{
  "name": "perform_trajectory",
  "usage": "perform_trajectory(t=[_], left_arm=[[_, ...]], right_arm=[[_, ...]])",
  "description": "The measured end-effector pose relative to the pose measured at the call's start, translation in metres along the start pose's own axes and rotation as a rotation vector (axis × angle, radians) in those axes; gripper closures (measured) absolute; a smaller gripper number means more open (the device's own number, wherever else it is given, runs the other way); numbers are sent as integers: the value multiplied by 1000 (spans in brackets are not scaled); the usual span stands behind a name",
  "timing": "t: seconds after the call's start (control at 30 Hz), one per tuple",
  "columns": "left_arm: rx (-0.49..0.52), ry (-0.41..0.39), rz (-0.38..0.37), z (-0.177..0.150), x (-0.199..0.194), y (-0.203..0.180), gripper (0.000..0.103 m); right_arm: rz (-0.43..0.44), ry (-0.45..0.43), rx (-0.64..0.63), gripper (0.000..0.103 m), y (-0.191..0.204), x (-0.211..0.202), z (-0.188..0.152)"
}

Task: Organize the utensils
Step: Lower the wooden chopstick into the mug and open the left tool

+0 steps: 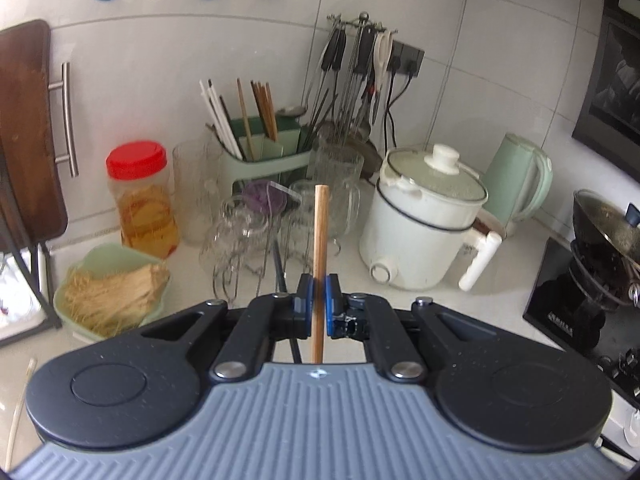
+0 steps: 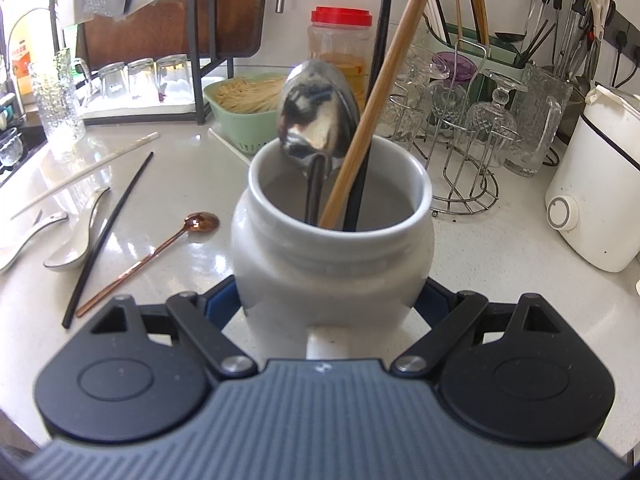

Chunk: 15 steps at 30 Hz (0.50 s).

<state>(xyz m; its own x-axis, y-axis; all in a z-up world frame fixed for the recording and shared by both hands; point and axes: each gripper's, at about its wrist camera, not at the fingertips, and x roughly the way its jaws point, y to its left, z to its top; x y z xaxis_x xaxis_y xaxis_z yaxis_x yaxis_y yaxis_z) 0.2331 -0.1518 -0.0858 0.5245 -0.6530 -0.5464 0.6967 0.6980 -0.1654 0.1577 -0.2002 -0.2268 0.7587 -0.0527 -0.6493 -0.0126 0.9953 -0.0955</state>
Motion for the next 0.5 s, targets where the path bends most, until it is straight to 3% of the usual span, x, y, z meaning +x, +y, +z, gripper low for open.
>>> perform_trajectory(t=[0.17, 0.5], left_arm=[[-31, 66, -15, -16, -3, 6, 96], [-43, 99, 13, -15, -12, 13, 96]], right_arm=[[1, -4, 0, 11, 0, 0, -1], [0, -6, 1, 11, 0, 0, 0]])
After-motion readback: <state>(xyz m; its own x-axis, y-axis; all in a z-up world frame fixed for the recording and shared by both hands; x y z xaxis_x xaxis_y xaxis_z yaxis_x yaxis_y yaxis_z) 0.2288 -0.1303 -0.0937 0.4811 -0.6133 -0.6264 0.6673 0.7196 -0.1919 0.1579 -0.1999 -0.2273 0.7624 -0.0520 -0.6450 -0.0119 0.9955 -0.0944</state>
